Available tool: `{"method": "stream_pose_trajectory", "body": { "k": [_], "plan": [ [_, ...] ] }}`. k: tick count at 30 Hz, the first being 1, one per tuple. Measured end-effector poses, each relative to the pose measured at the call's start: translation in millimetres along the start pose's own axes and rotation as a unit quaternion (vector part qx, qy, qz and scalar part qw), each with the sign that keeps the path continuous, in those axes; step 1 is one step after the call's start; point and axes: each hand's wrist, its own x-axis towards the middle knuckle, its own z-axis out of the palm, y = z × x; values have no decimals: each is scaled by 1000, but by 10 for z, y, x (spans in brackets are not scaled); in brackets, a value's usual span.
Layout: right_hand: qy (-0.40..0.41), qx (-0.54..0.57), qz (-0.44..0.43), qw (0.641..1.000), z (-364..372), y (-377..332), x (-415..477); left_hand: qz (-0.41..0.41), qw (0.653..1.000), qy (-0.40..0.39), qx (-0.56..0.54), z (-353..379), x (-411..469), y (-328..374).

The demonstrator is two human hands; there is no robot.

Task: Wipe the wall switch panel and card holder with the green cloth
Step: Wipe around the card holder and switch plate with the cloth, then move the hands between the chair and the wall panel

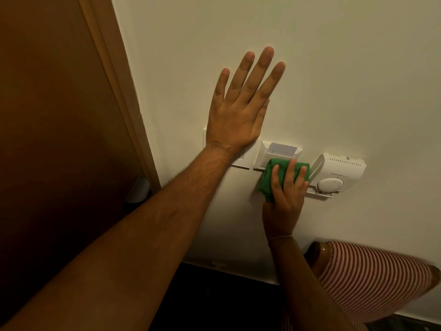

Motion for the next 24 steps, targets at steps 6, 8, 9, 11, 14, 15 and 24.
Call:
{"method": "stream_pose_trajectory", "body": {
  "k": [6, 8, 9, 11, 14, 15, 24],
  "plan": [
    [-16, 12, -8, 1000, -14, 6, 18, 2, 1000, -9, 16, -28, -12, 2],
    [-32, 14, -12, 999, -56, 15, 12, 2, 1000, -17, 20, -56, 5, 13],
    [-39, 17, -12, 999, -78, 13, 12, 1, 1000, -23, 18, -69, 14, 9],
    [-52, 23, -10, 998, -130, 2, 15, -9, 999, -34, -1, -100, -26, 12],
    [-58, 27, -19, 998, -190, 1, -9, -46, 997, -54, -43, -181, -357, 83],
    [-57, 27, -25, 998, -210, 10, -35, -62, 995, -61, -56, -223, -559, 130],
    [-147, 28, -46, 988, -519, 230, -851, -146, 949, -271, -69, -559, -2670, 939]
  ]
}}
